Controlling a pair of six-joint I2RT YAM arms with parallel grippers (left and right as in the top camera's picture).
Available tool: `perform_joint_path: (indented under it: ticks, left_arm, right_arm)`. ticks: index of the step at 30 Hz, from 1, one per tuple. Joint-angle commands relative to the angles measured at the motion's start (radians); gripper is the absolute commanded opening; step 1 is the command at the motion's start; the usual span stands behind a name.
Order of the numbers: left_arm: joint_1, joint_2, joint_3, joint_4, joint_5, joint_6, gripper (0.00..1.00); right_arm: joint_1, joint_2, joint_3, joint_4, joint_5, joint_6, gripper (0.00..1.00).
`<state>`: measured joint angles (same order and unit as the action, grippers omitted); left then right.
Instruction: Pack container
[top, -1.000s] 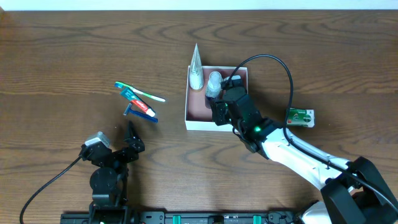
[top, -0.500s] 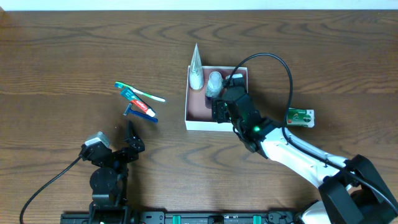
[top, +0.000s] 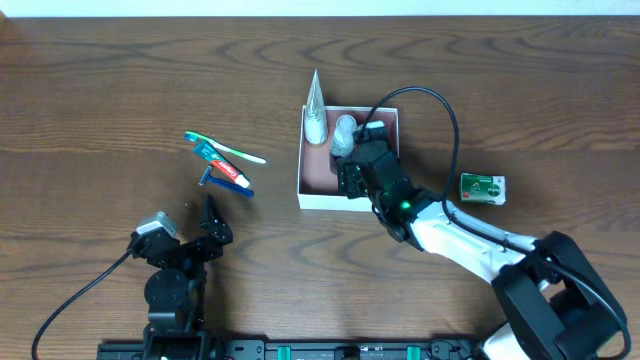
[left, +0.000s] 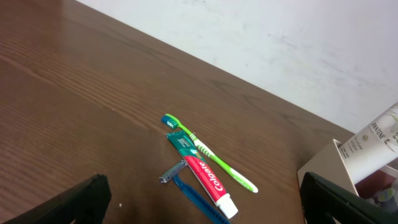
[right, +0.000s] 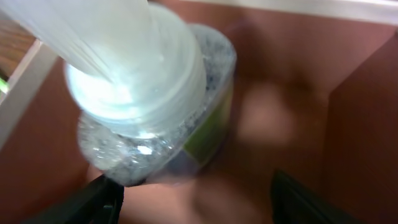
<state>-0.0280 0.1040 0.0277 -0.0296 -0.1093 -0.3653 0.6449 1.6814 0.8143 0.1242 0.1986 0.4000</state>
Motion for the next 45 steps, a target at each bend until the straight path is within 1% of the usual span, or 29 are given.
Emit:
perform_joint_path:
  ticks: [1, 13, 22, 31, 36, 45]
  left_arm:
    - [0.003, 0.000, -0.024, -0.032, -0.006, 0.010, 0.98]
    - [0.003, 0.000, -0.024, -0.032, -0.006, 0.010, 0.98]
    - [0.003, 0.000, -0.024, -0.032, -0.006, 0.010, 0.98]
    - [0.003, 0.000, -0.024, -0.032, -0.006, 0.010, 0.98]
    - [0.003, 0.000, -0.024, -0.032, -0.006, 0.010, 0.98]
    - [0.003, 0.000, -0.024, -0.032, -0.006, 0.010, 0.98]
  right_arm:
    - [-0.021, 0.013, -0.007, 0.013, 0.015, -0.032, 0.72]
    - [-0.081, 0.013, -0.007, 0.076, 0.014, -0.090, 0.73]
    - [-0.088, 0.013, -0.007, 0.120, 0.003, -0.122, 0.73]
    - [-0.088, 0.013, -0.006, 0.161, -0.111, -0.155, 0.72]
    - [-0.088, 0.013, -0.006, 0.175, -0.136, -0.156, 0.72]
    - [-0.088, 0.014, -0.006, 0.225, -0.216, -0.226, 0.73]
